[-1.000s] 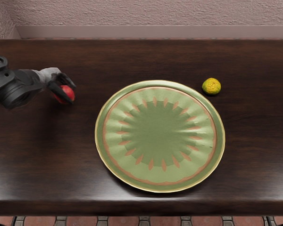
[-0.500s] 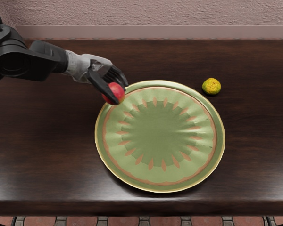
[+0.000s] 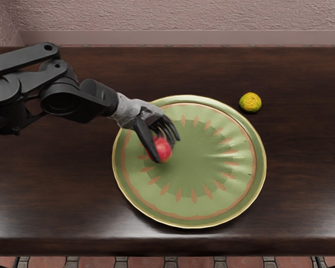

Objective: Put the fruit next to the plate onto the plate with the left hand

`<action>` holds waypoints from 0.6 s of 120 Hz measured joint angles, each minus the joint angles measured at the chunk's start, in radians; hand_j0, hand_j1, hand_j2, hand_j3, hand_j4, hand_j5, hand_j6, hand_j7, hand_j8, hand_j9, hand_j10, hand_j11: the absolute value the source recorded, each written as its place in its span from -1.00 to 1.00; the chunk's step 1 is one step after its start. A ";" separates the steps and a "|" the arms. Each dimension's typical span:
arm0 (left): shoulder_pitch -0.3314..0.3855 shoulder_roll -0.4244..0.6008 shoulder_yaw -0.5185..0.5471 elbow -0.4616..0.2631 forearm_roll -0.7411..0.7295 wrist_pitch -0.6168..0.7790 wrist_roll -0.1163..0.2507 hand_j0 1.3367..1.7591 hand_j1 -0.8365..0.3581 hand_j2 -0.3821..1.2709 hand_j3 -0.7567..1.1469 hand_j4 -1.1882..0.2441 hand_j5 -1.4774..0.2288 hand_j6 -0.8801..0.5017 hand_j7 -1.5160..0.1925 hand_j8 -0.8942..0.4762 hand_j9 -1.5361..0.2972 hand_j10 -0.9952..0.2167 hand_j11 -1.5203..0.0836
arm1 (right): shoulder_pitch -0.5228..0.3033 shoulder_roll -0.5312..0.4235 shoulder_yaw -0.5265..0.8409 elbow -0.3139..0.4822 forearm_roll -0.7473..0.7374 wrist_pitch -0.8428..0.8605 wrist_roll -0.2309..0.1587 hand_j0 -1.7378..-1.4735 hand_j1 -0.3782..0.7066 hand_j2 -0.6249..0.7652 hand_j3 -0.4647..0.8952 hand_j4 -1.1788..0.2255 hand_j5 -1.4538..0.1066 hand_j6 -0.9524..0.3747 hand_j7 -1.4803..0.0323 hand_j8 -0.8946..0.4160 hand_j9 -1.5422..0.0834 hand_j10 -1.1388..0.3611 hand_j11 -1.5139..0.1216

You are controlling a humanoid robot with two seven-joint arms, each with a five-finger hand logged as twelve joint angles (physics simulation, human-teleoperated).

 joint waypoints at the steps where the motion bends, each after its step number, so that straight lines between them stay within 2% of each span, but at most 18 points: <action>1: -0.004 0.000 0.000 0.000 0.002 -0.001 0.000 0.50 0.28 -0.43 -0.20 0.03 0.00 -0.24 0.05 -0.12 0.00 0.03 0.14 | 0.000 0.000 0.000 0.000 0.000 0.000 0.000 -0.40 -0.91 -0.11 -0.32 0.66 0.84 0.41 0.93 0.34 0.87 0.50 0.83; 7: -0.028 0.019 -0.006 0.000 0.008 -0.030 0.000 0.51 0.42 -0.45 -0.20 0.16 0.15 -0.14 0.20 -0.03 0.14 0.16 0.30 | 0.000 0.000 0.000 0.000 0.000 0.000 0.000 -0.40 -0.91 -0.11 -0.32 0.66 0.84 0.41 0.93 0.34 0.87 0.50 0.83; 22: -0.028 0.047 -0.065 -0.001 0.011 -0.127 0.000 0.51 0.67 -0.49 -0.20 0.39 0.41 0.05 0.46 0.12 0.38 0.39 0.57 | 0.000 0.000 0.000 0.000 0.000 0.000 -0.001 -0.40 -0.91 -0.11 -0.32 0.66 0.84 0.41 0.93 0.34 0.87 0.50 0.83; 36: -0.012 0.114 -0.174 -0.001 -0.011 -0.158 0.000 0.52 0.80 -0.51 -0.20 0.50 0.55 0.14 0.59 0.19 0.51 0.50 0.71 | 0.000 0.000 0.000 0.000 0.000 0.000 0.000 -0.40 -0.91 -0.11 -0.32 0.66 0.84 0.41 0.93 0.34 0.87 0.50 0.83; 50: -0.006 0.223 -0.238 0.000 -0.132 -0.168 0.000 0.52 0.88 -0.52 -0.20 0.57 0.62 0.19 0.67 0.24 0.58 0.55 0.78 | 0.000 0.000 0.000 0.000 0.000 0.000 0.000 -0.40 -0.91 -0.11 -0.32 0.66 0.84 0.41 0.93 0.34 0.87 0.50 0.83; 72: 0.146 0.421 -0.275 0.002 -0.363 -0.172 0.000 0.52 0.93 -0.53 -0.20 0.62 0.68 0.24 0.73 0.27 0.63 0.60 0.84 | 0.000 0.000 0.000 0.000 0.000 0.000 0.000 -0.40 -0.91 -0.11 -0.32 0.66 0.84 0.41 0.93 0.34 0.87 0.50 0.83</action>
